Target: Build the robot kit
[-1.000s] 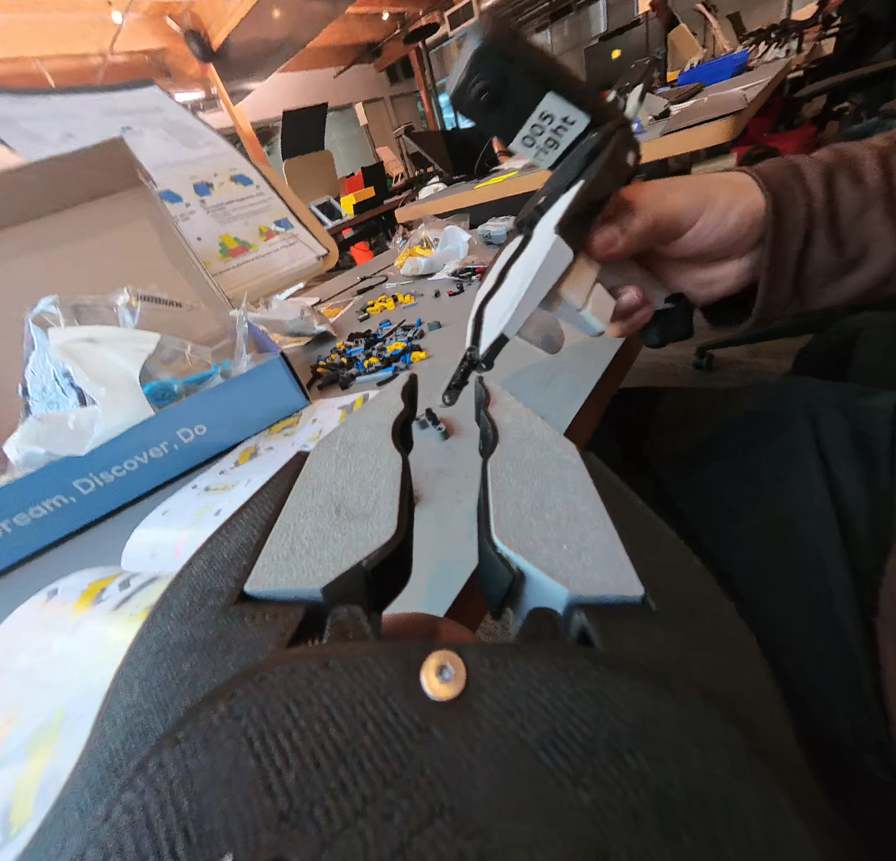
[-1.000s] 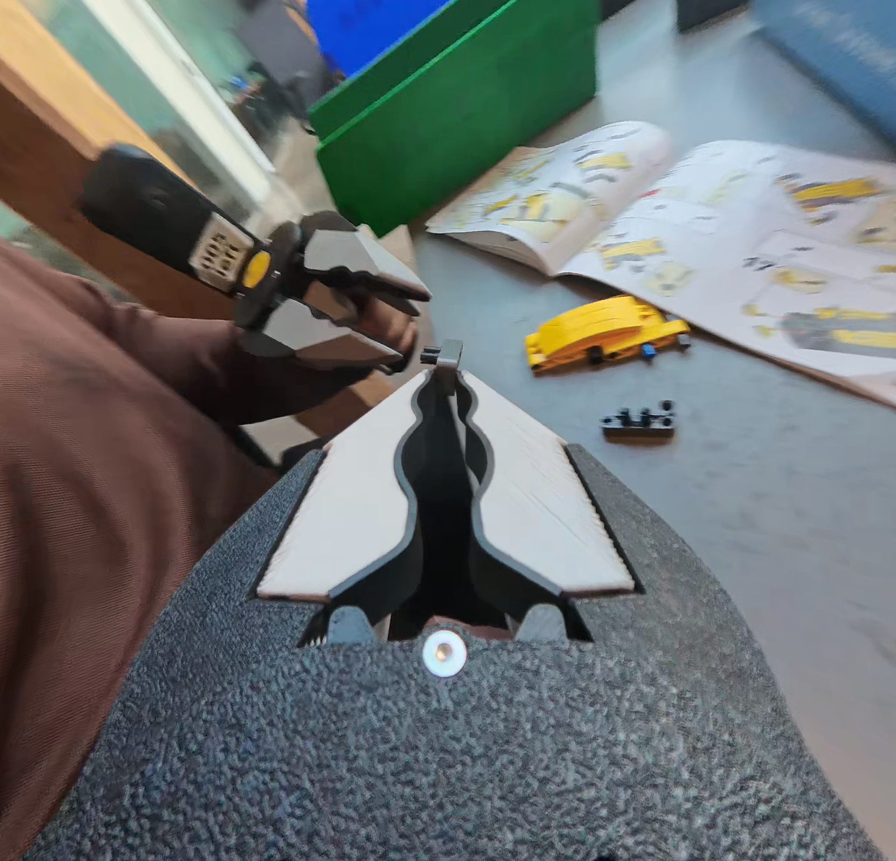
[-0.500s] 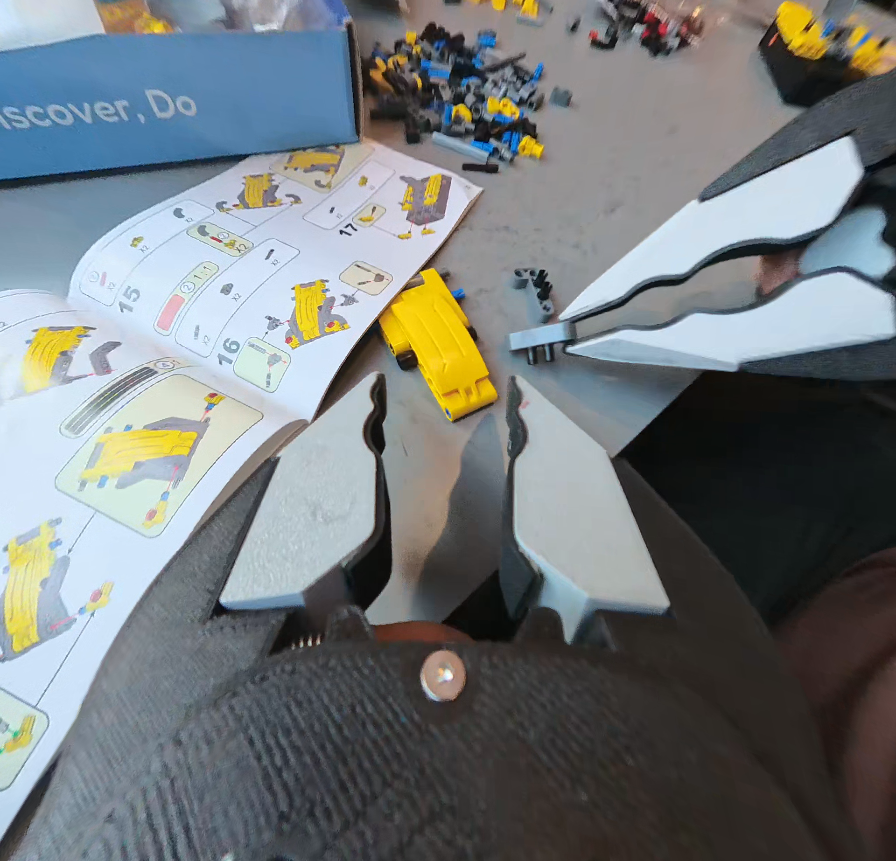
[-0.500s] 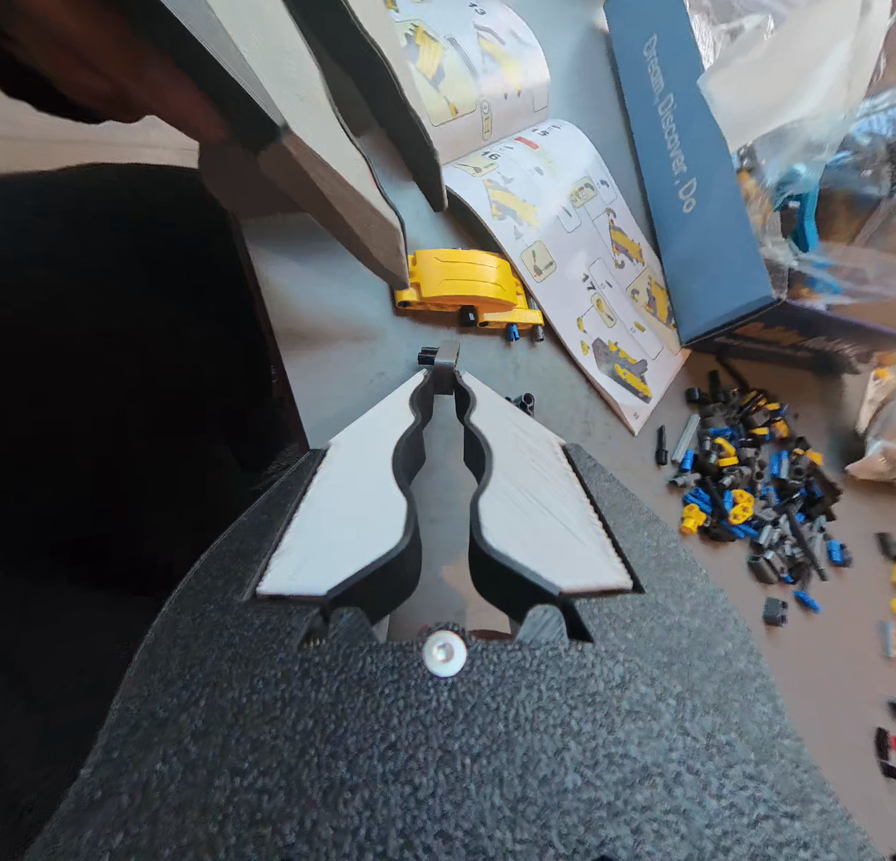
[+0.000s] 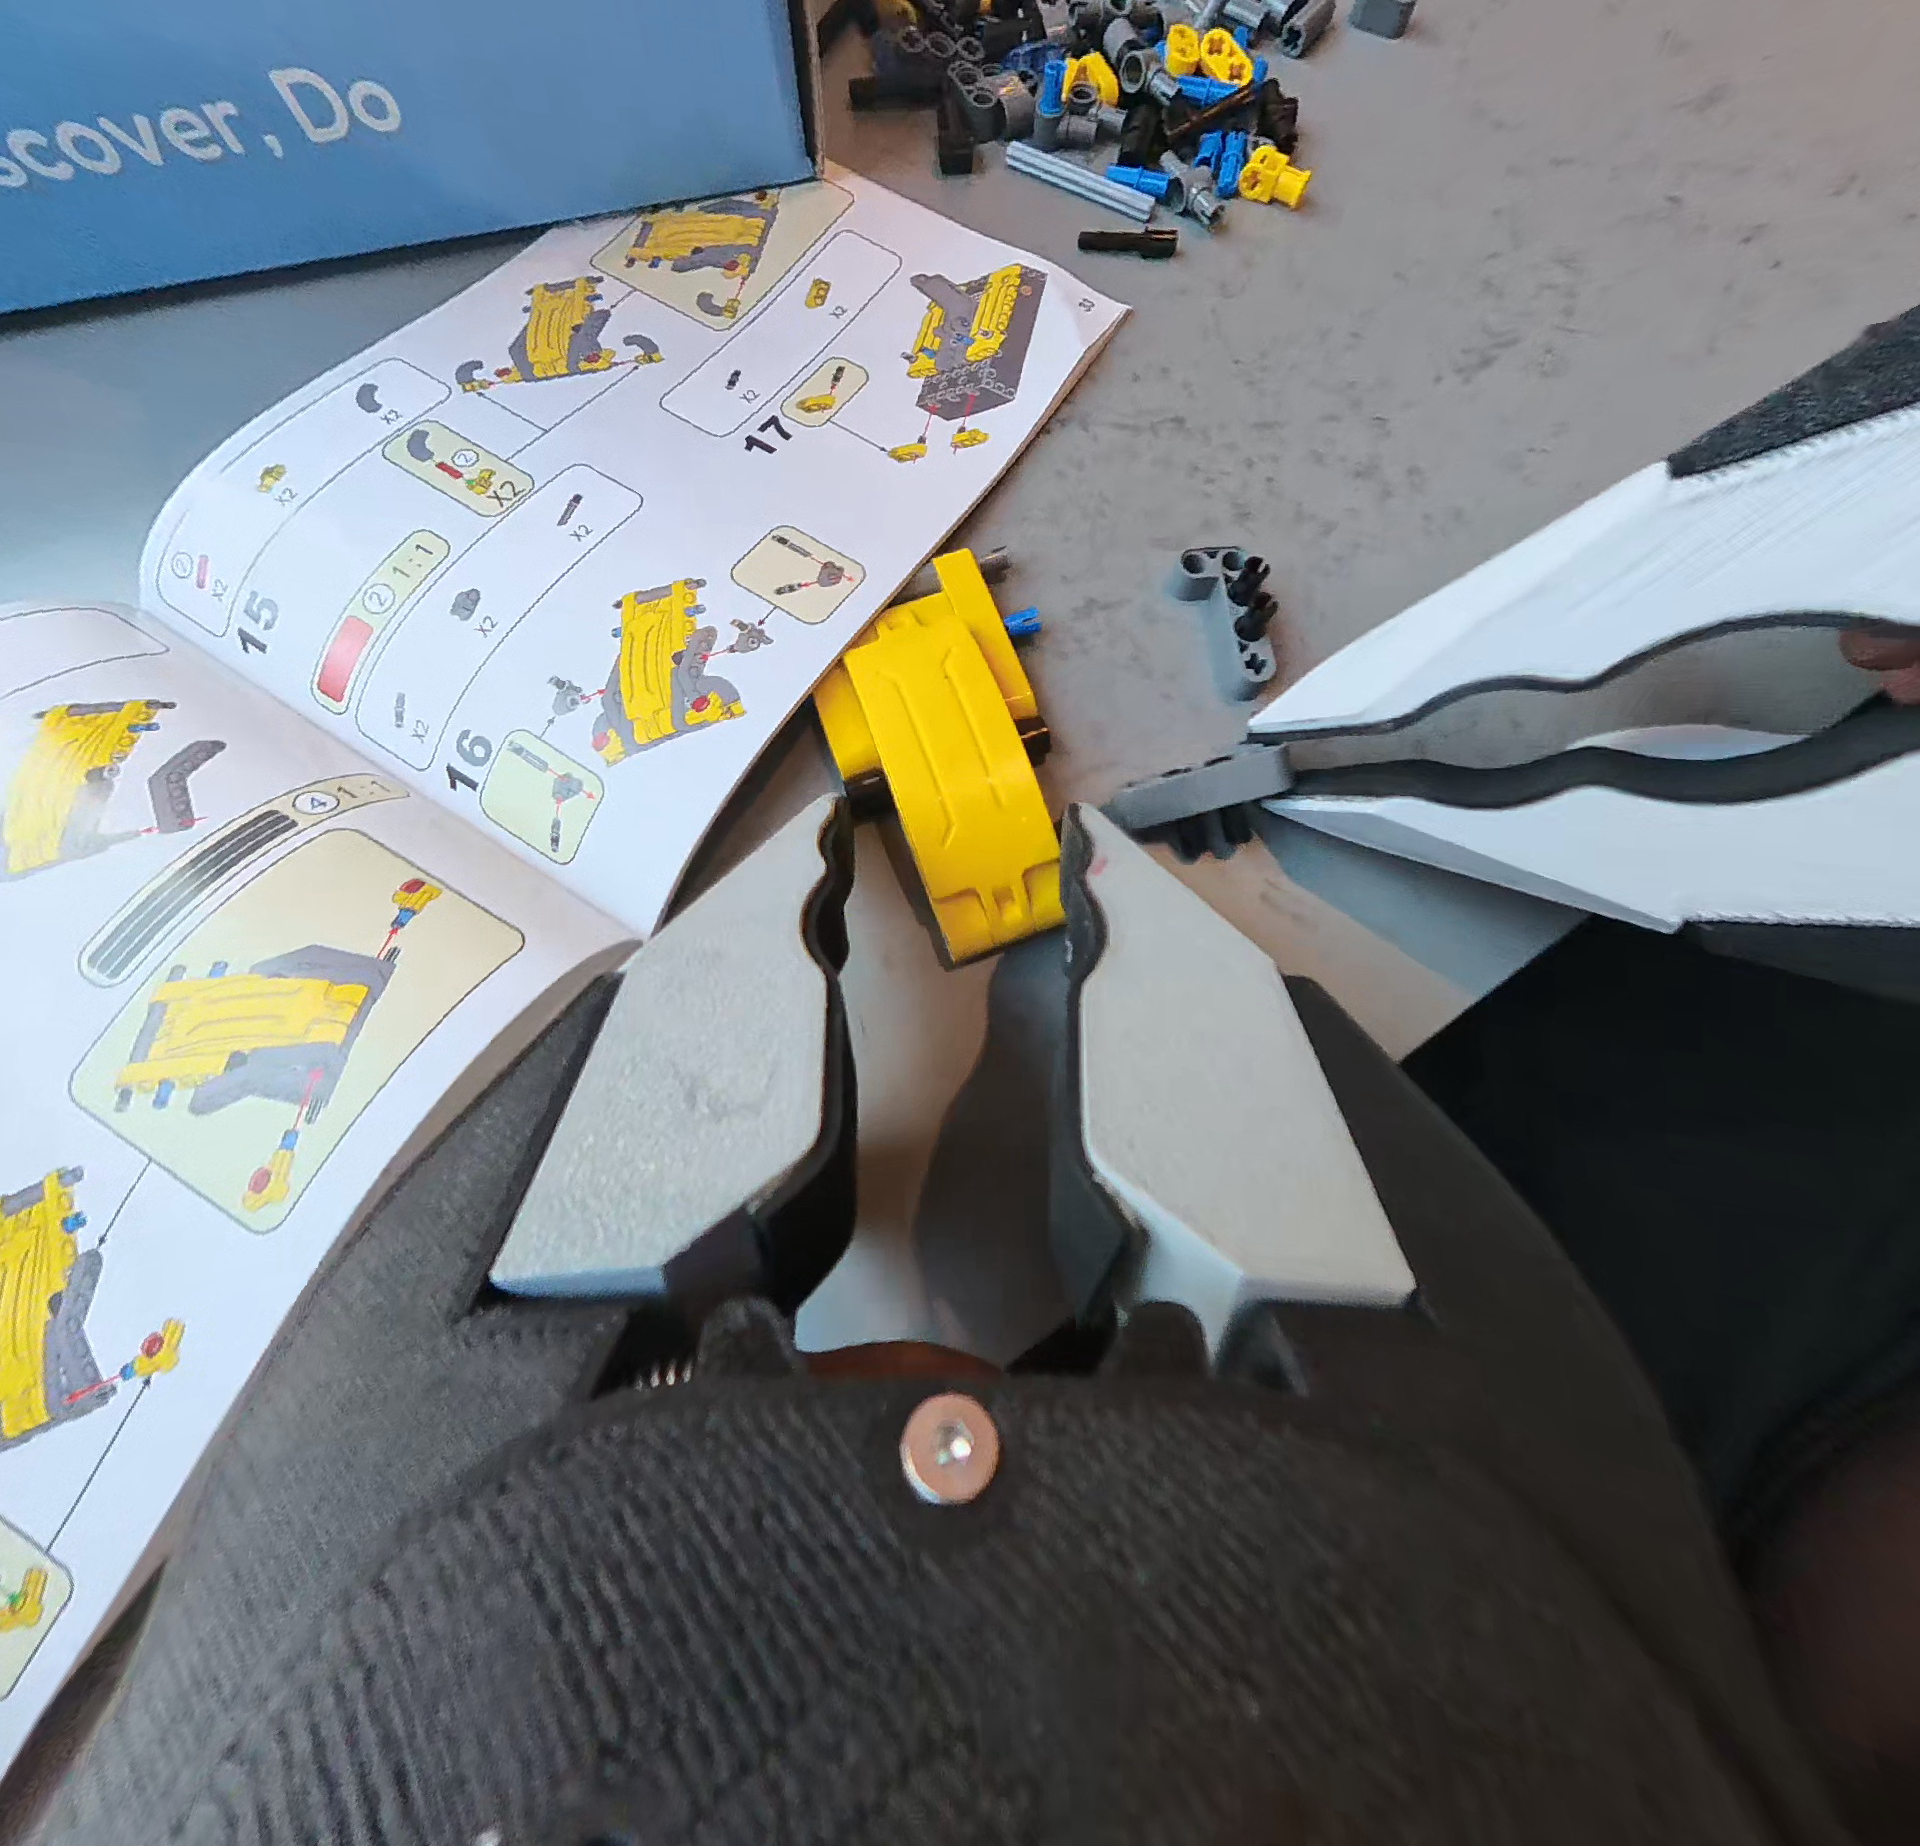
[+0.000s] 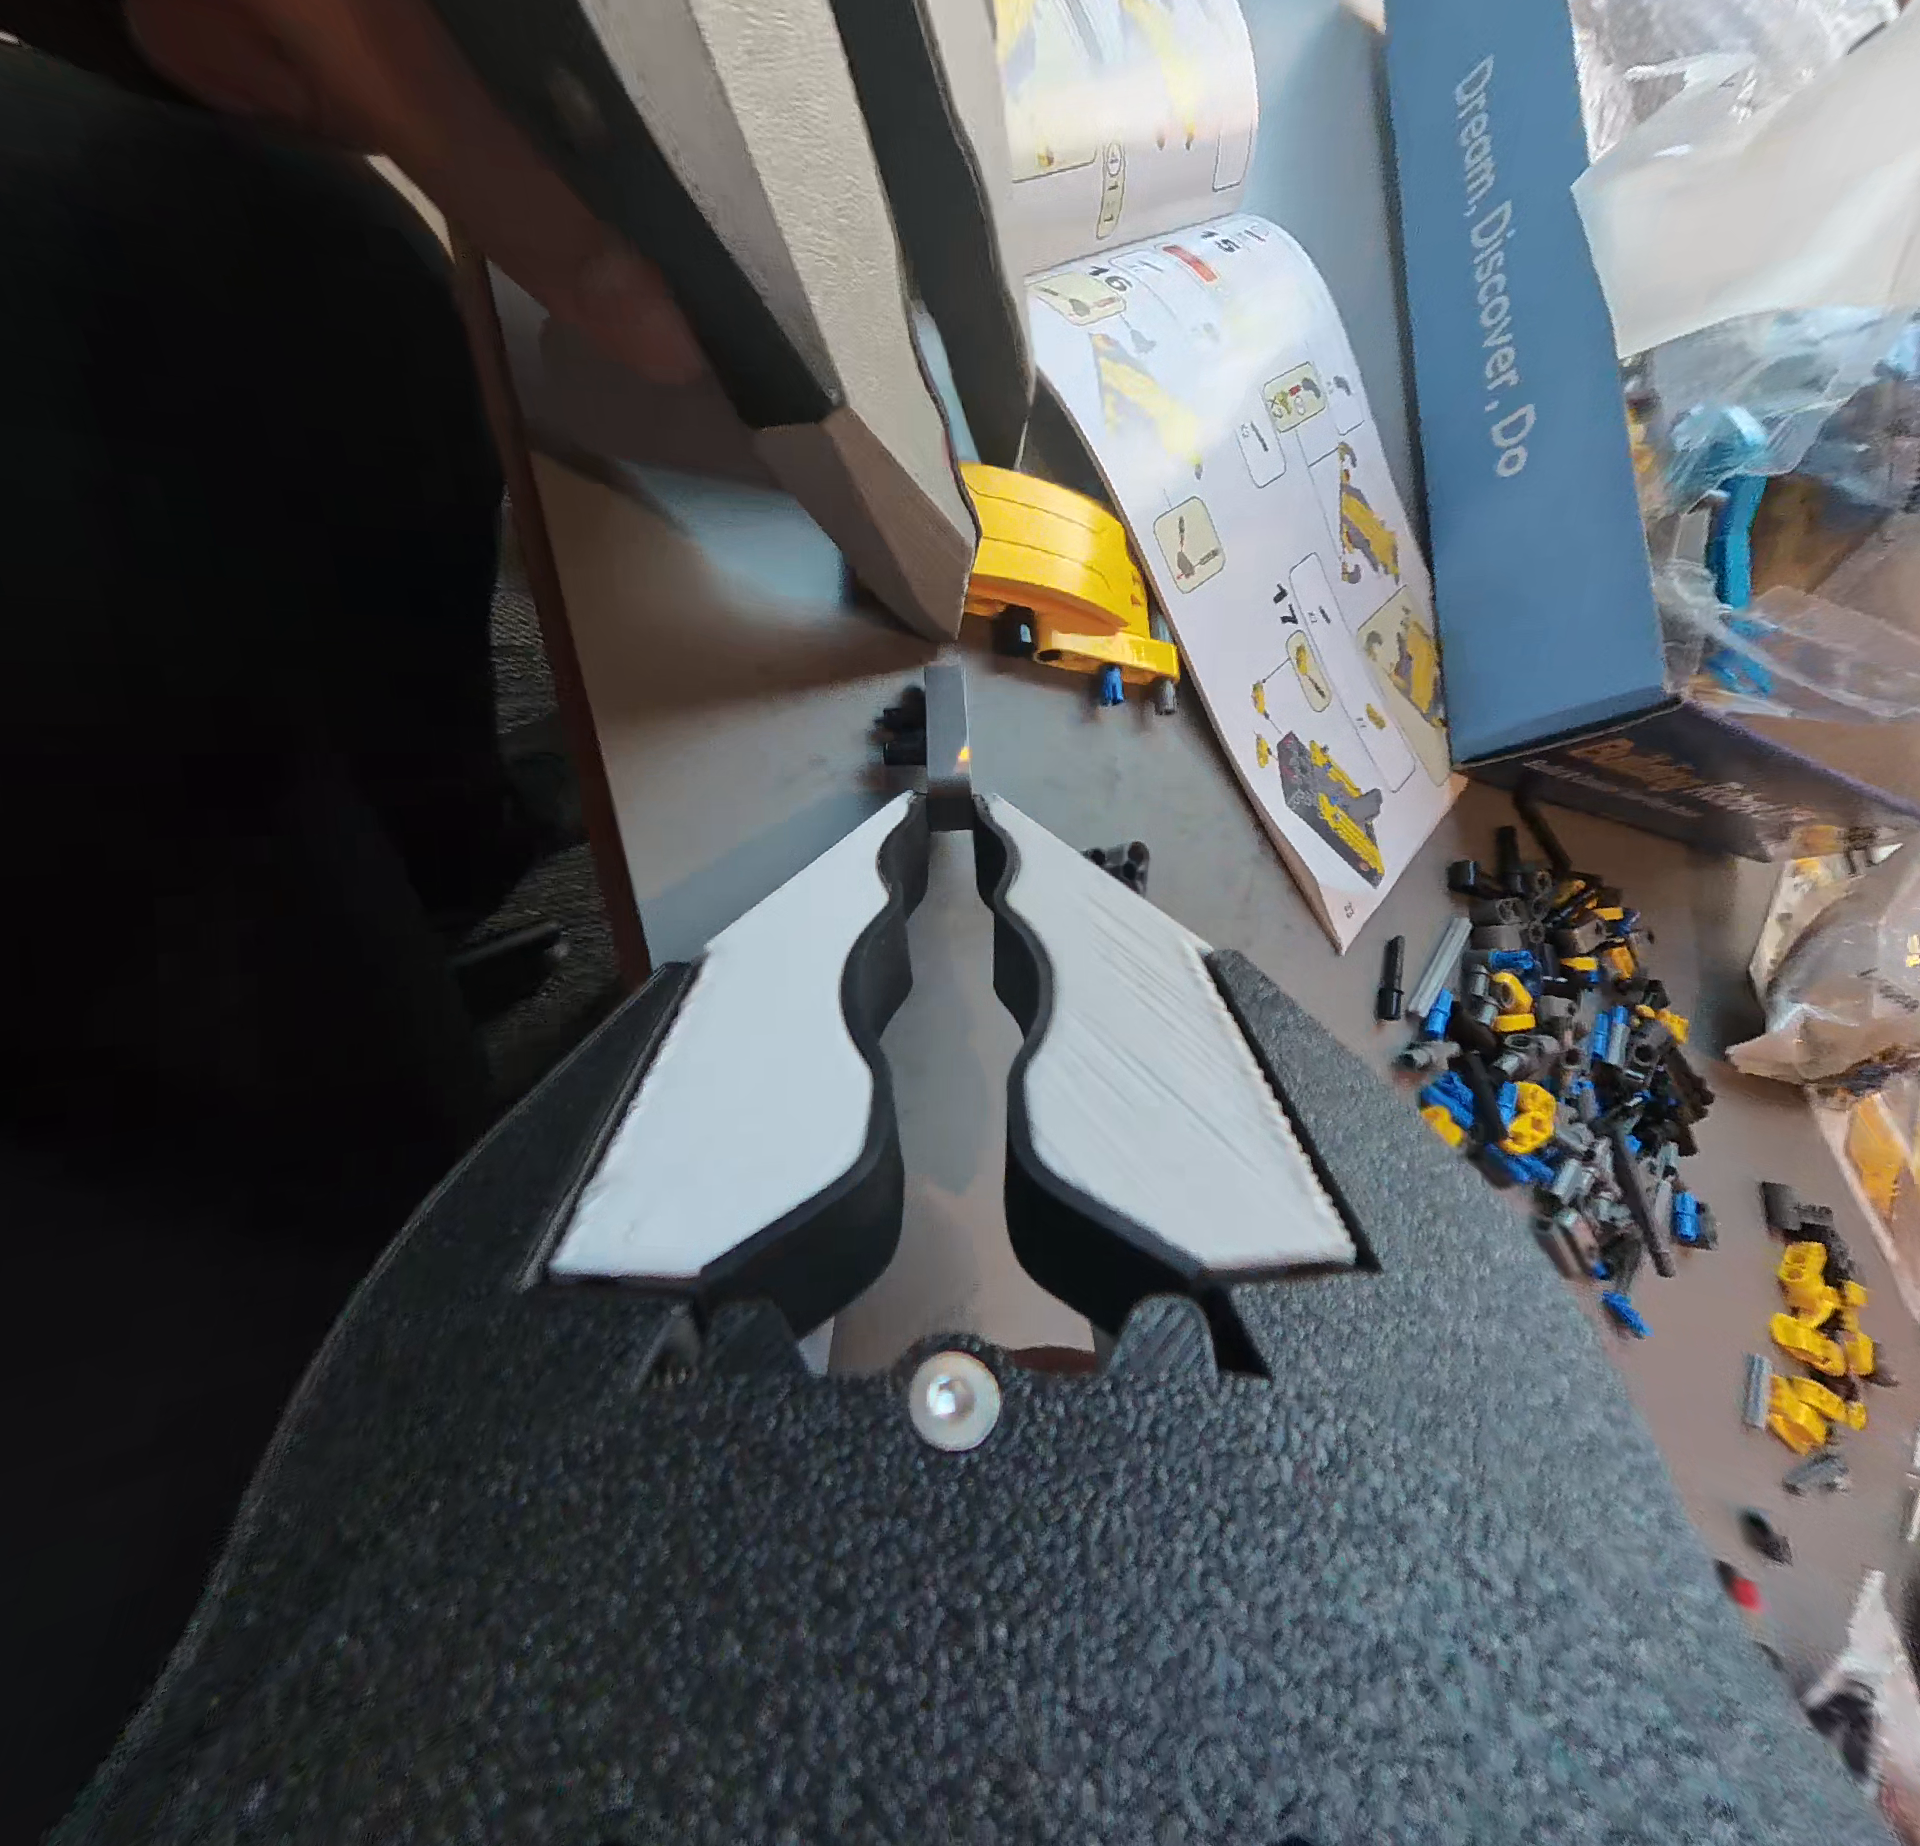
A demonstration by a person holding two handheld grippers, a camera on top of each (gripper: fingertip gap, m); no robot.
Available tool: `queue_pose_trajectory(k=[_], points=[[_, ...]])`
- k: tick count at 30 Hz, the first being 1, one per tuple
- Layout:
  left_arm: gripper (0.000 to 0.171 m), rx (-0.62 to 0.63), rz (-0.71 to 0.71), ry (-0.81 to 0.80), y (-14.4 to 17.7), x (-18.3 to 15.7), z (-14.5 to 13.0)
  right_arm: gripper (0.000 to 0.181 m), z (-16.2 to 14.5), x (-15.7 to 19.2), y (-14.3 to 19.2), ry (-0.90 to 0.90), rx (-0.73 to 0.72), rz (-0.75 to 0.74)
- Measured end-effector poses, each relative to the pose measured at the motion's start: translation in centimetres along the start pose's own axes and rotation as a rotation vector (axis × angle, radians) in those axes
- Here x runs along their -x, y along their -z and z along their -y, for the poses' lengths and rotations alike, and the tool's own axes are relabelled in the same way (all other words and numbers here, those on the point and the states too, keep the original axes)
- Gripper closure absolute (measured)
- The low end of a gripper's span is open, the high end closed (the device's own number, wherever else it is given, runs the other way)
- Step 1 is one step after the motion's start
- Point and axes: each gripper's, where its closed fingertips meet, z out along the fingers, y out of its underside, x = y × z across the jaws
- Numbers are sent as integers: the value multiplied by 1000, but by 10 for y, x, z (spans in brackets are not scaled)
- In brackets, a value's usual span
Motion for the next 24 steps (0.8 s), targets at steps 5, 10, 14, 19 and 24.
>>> queue_pose_trajectory(k=[5,10,14,19,24], points=[[134,-6,33,27,14,2,-12,168,0,9,6,-135,-9,118],[134,-16,29,45,26,3,-21,176,-1,15,9,-203,0,186],[127,-32,-20,91,32,0,-24,174,-2,19,11,-202,3,218],[126,-47,-78,89,46,1,-27,164,3,27,28,-220,-63,386],[129,3,-149,41,52,6,-31,155,-5,9,34,-142,-85,435]])
